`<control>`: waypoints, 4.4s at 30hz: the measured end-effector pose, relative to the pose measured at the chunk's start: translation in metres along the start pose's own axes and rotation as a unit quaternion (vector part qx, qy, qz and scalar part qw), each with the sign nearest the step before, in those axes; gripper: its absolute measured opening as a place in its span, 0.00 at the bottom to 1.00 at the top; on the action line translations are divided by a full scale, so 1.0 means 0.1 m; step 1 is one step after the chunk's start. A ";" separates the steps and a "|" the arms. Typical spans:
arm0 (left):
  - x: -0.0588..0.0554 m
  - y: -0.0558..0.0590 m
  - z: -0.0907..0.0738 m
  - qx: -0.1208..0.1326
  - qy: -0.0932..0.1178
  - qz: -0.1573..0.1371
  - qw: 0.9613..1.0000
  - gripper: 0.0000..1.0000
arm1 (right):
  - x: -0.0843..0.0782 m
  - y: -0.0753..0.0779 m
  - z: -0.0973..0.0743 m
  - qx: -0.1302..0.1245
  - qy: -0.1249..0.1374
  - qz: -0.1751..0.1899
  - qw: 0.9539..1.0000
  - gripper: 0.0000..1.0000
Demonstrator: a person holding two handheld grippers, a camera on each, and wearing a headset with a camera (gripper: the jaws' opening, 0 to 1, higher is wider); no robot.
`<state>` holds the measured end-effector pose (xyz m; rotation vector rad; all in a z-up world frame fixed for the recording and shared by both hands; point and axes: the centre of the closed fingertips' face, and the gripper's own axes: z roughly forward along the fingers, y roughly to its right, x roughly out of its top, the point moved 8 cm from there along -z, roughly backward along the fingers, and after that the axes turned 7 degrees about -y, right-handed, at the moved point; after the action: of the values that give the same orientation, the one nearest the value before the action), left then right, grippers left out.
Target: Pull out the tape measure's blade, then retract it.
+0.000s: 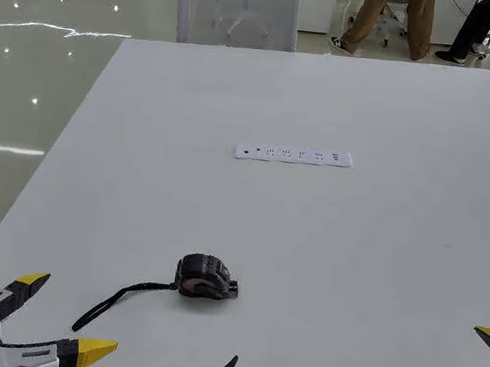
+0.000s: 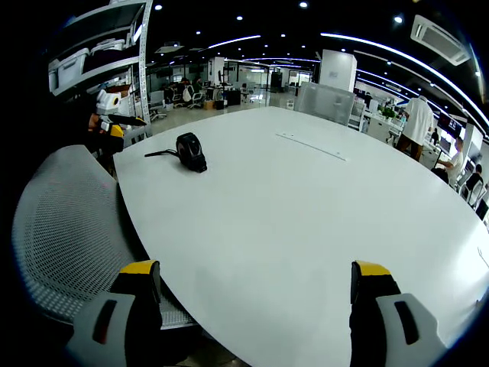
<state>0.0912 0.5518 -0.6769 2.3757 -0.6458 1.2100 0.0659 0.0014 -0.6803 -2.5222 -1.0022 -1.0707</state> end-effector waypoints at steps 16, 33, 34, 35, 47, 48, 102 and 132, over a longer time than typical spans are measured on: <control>0.00 -0.02 0.04 0.000 -0.010 0.006 1.000 1.00 | -0.05 0.00 -0.01 -0.002 -0.005 0.001 1.000 1.00; 0.22 -0.14 0.16 -0.007 -0.067 0.036 0.997 1.00 | 0.14 0.16 0.03 -0.006 0.000 -0.007 1.000 1.00; 0.26 -0.13 0.20 -0.012 -0.072 0.044 0.996 1.00 | 0.20 0.14 0.02 -0.004 0.001 -0.011 1.000 1.00; 0.28 -0.13 0.21 -0.014 -0.078 0.047 0.996 1.00 | 0.22 0.14 0.02 -0.004 0.003 -0.014 1.000 1.00; 0.60 -0.06 0.66 -0.087 -0.139 0.141 0.976 1.00 | 0.60 0.18 0.31 0.027 0.012 -0.050 0.998 1.00; 0.62 -0.06 0.70 -0.091 -0.140 0.144 0.975 1.00 | 0.63 0.17 0.33 0.028 0.011 -0.053 0.998 1.00; 0.70 0.50 2.18 -0.227 -0.335 0.399 0.823 0.42 | 1.56 -0.42 2.03 0.218 -0.021 -0.220 0.951 0.86; 0.70 0.46 2.19 -0.234 -0.341 0.382 0.827 0.38 | 1.70 -0.87 2.64 0.236 -0.070 -0.274 0.930 0.32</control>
<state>0.2425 0.3818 -0.7332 2.0896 -1.9995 0.2624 0.2382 0.2677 -0.7530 -1.9875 -1.8241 -0.6474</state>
